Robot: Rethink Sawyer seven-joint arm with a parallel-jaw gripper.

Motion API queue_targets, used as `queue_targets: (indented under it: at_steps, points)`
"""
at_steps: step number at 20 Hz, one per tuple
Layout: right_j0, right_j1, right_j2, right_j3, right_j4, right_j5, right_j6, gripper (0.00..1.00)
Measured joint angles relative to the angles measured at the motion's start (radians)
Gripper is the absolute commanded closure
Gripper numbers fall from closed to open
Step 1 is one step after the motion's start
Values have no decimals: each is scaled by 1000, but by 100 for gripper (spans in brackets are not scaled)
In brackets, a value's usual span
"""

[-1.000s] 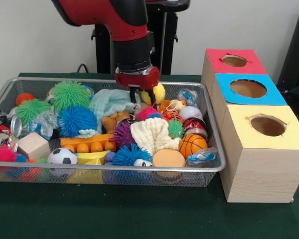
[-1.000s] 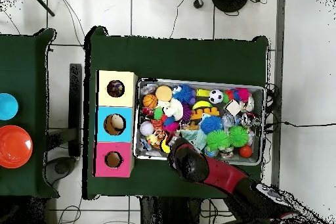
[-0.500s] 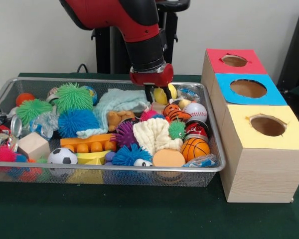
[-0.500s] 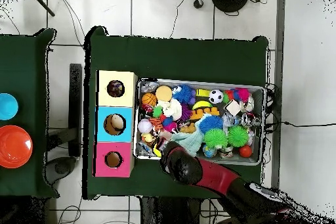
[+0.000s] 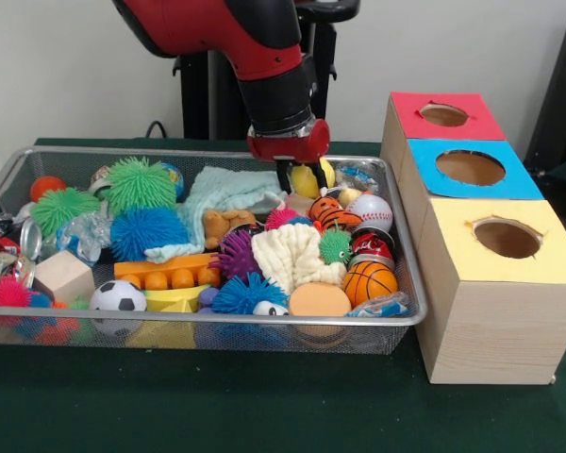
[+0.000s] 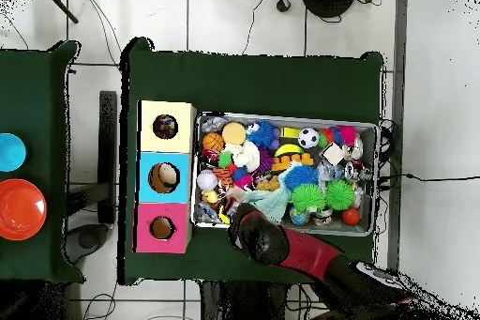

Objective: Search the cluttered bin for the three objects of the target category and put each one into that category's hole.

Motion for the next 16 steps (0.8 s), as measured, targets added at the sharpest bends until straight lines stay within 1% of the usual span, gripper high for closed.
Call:
queue_targets:
  at_steps: [4,6,8,13,16]
  points:
    - [31,-9,-19,4,4,0,0,0]
    - [71,-30,-45,6,9,0,0,0]
    - [94,-50,-61,9,10,0,0,0]
    - [138,-130,-107,36,10,1,0,0]
    - [140,-163,-121,51,10,6,0,0]
